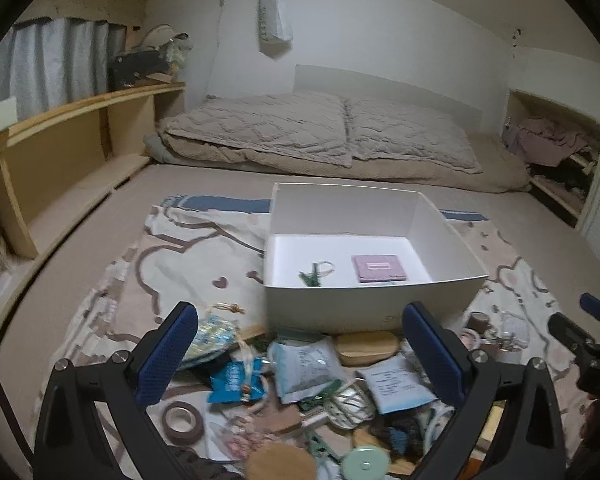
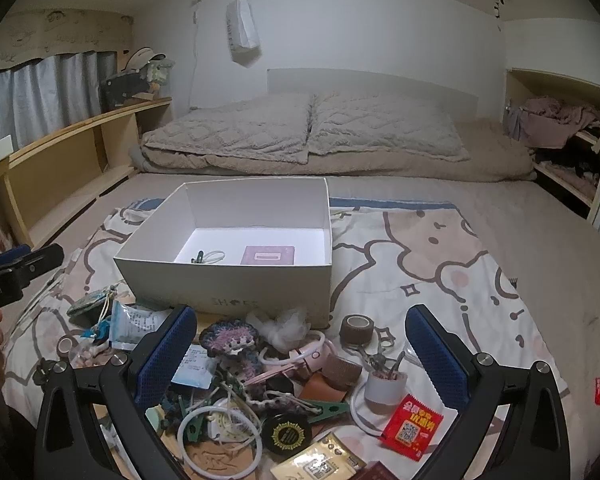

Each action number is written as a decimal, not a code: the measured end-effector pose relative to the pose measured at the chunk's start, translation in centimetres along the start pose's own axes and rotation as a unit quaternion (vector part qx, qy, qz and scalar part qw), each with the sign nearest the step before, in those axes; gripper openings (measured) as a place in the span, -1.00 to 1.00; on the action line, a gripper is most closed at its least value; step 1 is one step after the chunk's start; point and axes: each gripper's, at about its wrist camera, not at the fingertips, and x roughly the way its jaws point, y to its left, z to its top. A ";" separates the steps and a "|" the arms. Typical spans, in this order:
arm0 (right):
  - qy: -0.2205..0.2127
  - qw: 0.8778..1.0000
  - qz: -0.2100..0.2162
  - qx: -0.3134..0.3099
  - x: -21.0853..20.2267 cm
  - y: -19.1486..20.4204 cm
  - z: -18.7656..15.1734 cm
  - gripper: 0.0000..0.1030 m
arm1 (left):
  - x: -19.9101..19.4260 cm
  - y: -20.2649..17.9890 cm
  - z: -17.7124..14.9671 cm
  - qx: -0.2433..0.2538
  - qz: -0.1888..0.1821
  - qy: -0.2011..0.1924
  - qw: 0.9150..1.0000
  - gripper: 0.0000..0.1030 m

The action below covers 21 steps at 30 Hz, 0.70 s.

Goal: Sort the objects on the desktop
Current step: 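Lower the left gripper onto the blue-edged white packet while the right gripper moves over the pile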

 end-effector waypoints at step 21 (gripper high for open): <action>0.150 0.988 0.004 -0.024 6.9 -0.1 -7.2 1.00 | 5.6 7.0 -1.2 -0.073 0.057 0.092 0.991 1.00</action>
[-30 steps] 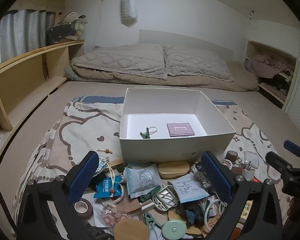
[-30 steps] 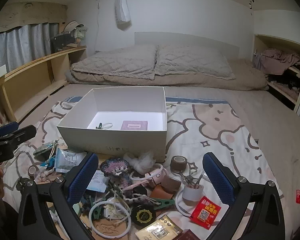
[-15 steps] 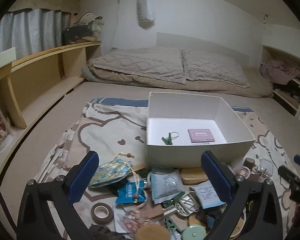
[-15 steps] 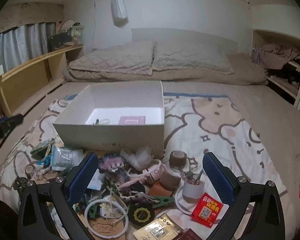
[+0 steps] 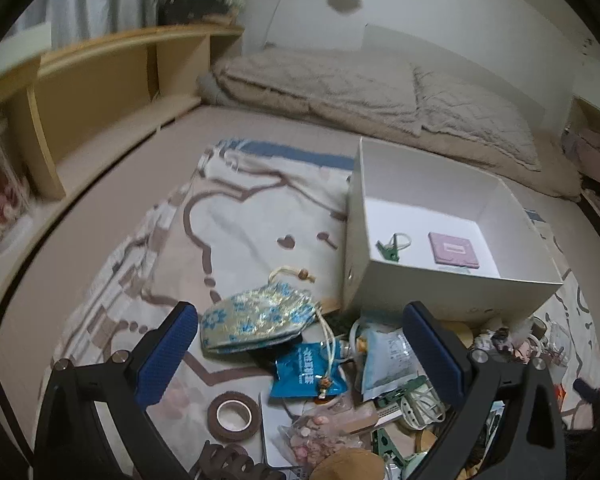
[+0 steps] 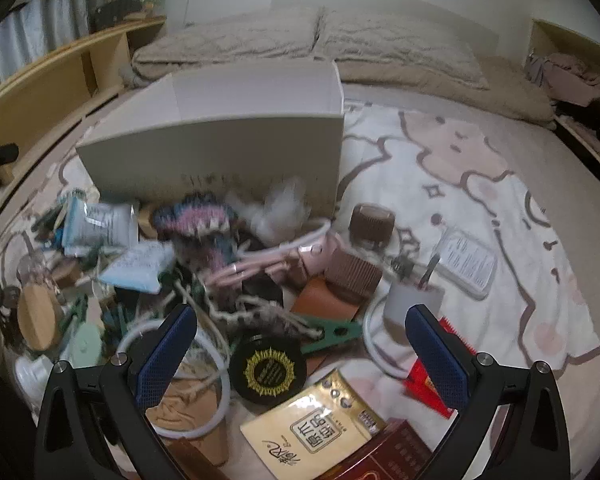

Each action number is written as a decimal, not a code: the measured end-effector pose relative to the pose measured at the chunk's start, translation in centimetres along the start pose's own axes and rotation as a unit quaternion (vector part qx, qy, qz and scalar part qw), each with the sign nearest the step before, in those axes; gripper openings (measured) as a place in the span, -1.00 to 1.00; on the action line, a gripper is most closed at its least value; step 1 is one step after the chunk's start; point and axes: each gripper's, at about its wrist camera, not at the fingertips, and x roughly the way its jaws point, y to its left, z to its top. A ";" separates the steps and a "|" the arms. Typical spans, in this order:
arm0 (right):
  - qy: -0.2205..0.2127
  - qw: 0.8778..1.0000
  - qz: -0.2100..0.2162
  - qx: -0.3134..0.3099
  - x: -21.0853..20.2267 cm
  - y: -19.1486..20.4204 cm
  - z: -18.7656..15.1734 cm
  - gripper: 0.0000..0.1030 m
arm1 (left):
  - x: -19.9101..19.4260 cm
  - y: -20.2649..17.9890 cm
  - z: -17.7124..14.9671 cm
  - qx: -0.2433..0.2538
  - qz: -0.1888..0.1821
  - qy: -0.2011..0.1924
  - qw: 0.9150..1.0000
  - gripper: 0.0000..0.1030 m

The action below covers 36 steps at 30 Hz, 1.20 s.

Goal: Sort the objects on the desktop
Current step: 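Lower the left gripper onto the blue-edged white packet while the right gripper moves over the pile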

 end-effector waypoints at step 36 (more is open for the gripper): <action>0.055 0.990 -0.121 0.037 -0.3 -8.3 -3.2 1.00 | 6.9 -4.3 -2.1 -0.004 -0.110 0.123 0.986 0.75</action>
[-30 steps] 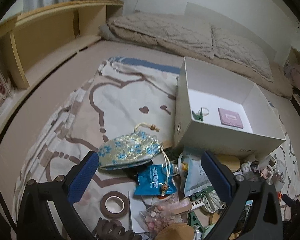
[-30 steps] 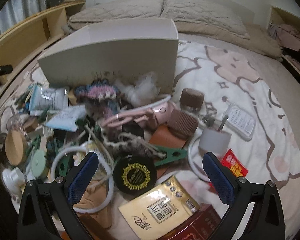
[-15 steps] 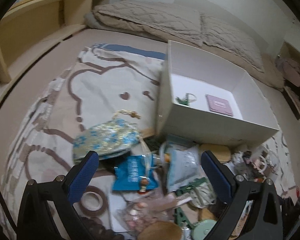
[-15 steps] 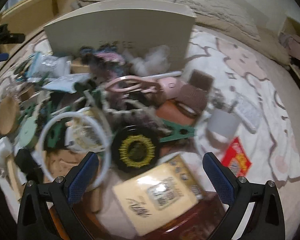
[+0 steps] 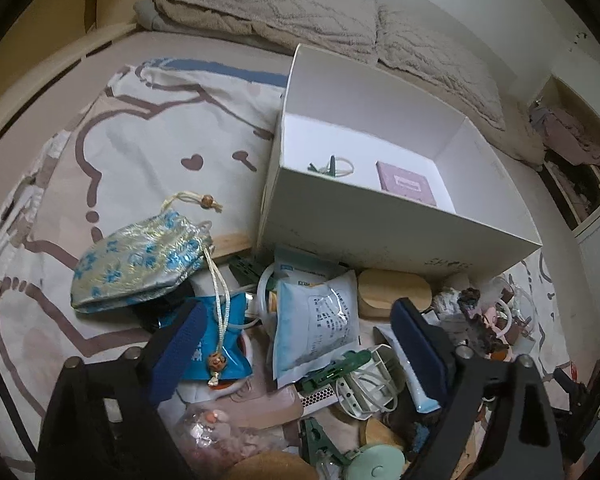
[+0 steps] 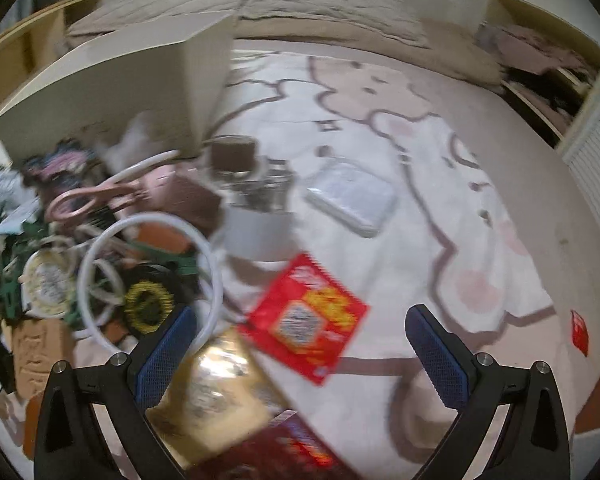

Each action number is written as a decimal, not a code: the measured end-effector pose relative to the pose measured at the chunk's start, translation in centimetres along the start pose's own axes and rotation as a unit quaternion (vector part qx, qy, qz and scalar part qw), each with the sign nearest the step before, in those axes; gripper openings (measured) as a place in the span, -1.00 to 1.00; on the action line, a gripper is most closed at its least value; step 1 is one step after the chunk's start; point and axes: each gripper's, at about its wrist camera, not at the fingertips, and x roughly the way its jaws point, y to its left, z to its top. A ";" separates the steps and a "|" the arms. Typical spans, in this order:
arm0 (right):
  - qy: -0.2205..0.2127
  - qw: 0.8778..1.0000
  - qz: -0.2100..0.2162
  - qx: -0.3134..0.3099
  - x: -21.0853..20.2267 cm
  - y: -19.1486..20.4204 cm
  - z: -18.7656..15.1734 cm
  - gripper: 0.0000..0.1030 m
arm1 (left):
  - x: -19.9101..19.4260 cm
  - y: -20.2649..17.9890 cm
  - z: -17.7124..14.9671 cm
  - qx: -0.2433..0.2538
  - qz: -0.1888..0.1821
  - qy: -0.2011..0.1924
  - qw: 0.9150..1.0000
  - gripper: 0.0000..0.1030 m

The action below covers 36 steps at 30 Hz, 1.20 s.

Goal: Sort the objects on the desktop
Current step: 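Lower the left gripper onto the blue-edged white packet while the right gripper moves over the pile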

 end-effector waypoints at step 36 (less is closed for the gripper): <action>-0.024 0.999 0.039 0.022 -2.3 0.1 0.1 1.00 | -2.3 1.5 0.1 -0.032 -0.046 -0.017 0.998 -0.76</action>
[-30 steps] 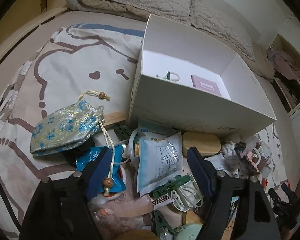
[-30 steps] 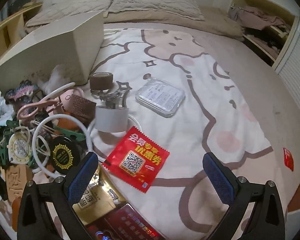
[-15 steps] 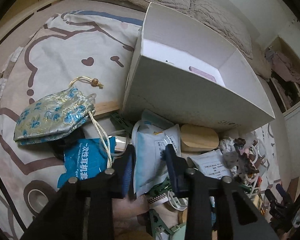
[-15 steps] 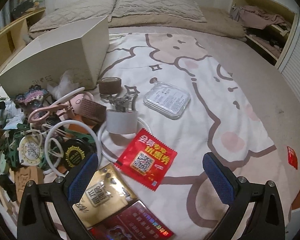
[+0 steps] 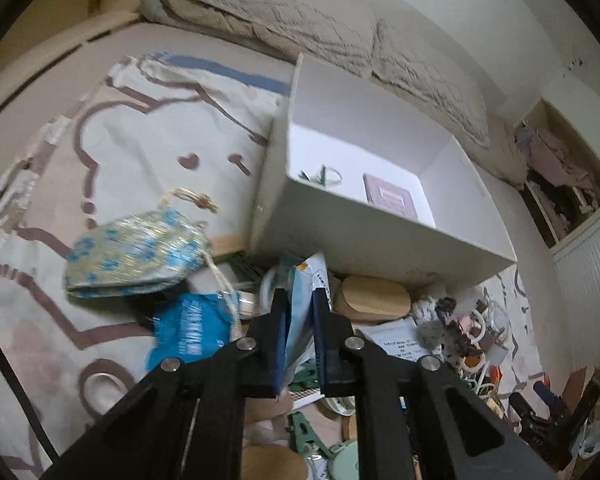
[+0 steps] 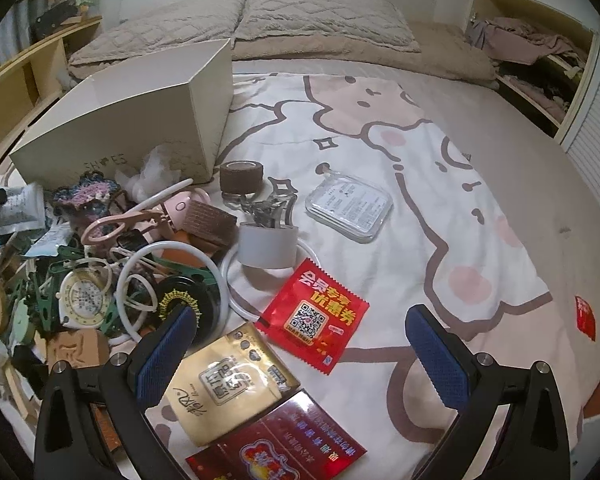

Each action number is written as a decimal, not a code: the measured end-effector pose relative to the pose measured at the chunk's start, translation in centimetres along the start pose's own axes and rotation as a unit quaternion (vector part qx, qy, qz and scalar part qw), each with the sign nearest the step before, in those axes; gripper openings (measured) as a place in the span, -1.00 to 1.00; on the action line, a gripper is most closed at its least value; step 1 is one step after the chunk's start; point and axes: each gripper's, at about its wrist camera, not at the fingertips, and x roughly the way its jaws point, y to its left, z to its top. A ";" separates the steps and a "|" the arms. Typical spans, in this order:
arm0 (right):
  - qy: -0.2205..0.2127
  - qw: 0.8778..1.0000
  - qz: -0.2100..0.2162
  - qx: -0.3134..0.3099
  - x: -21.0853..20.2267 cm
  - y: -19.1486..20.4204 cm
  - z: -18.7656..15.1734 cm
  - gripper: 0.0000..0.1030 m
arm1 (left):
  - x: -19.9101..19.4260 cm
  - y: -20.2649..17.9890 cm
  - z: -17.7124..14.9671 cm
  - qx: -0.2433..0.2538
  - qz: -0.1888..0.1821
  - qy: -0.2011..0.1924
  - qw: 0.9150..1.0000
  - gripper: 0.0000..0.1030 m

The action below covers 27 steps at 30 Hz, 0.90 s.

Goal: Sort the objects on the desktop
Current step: 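Close the left gripper on the white packet while the right gripper grasps the white plastic ring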

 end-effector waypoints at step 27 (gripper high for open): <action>0.005 0.994 0.103 -0.027 0.7 3.7 0.2 1.00 | -0.6 2.5 -0.9 0.077 0.092 0.049 0.992 -0.69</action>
